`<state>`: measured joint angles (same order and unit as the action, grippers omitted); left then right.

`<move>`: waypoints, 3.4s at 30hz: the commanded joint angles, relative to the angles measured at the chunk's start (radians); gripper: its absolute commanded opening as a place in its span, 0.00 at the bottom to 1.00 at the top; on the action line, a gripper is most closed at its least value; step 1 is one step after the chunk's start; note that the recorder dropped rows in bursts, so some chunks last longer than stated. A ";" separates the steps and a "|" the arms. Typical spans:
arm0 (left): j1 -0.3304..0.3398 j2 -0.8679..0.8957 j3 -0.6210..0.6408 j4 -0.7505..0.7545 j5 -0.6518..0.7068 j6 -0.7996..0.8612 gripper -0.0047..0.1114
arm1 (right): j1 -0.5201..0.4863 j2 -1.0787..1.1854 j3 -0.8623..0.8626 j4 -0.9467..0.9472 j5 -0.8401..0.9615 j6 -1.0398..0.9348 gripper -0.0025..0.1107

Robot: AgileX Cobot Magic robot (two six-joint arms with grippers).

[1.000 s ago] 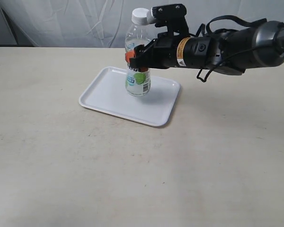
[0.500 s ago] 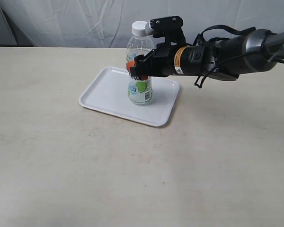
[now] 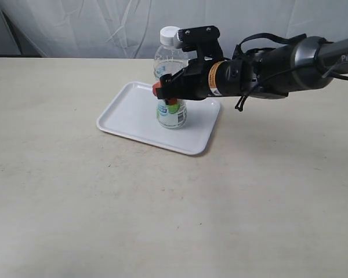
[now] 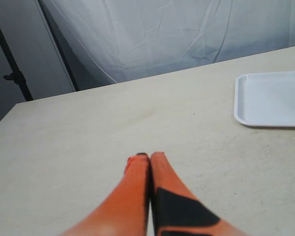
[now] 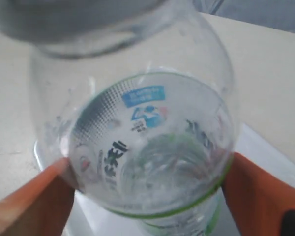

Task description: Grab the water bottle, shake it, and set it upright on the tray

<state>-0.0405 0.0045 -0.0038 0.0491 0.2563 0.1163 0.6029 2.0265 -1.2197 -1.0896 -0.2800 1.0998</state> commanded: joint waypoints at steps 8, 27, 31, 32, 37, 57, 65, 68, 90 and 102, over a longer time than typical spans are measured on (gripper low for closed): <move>0.000 -0.005 0.004 -0.006 -0.009 -0.003 0.04 | 0.091 -0.067 -0.003 -0.008 0.335 0.003 0.71; 0.000 -0.005 0.004 -0.006 -0.009 -0.003 0.04 | 0.237 -0.079 -0.003 0.446 0.850 -0.405 0.35; 0.000 -0.005 0.004 -0.006 -0.009 -0.003 0.04 | 0.237 -0.079 -0.003 0.524 0.988 -0.414 0.03; 0.000 -0.005 0.004 -0.006 -0.009 -0.003 0.04 | 0.237 -0.079 -0.003 0.529 1.018 -0.414 0.02; 0.000 -0.005 0.004 -0.006 -0.009 -0.003 0.04 | 0.237 -0.155 0.058 0.532 1.022 -0.410 0.02; 0.000 -0.005 0.004 -0.006 -0.009 -0.003 0.04 | 0.237 -0.974 0.396 0.713 1.268 -0.324 0.02; 0.000 -0.005 0.004 -0.006 -0.009 -0.003 0.04 | 0.232 -1.110 0.510 0.666 0.941 -0.318 0.02; 0.000 -0.005 0.004 -0.006 -0.009 -0.003 0.04 | 0.164 -1.232 0.658 0.667 0.631 -0.318 0.02; 0.000 -0.005 0.004 -0.006 -0.009 -0.003 0.04 | -0.476 -1.885 1.220 0.812 0.303 -0.316 0.02; 0.000 -0.005 0.004 -0.006 -0.009 -0.003 0.04 | -0.476 -1.999 1.220 0.812 0.359 -0.316 0.02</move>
<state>-0.0405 0.0045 -0.0038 0.0491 0.2563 0.1163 0.1327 0.0709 -0.0014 -0.2777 0.0854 0.7861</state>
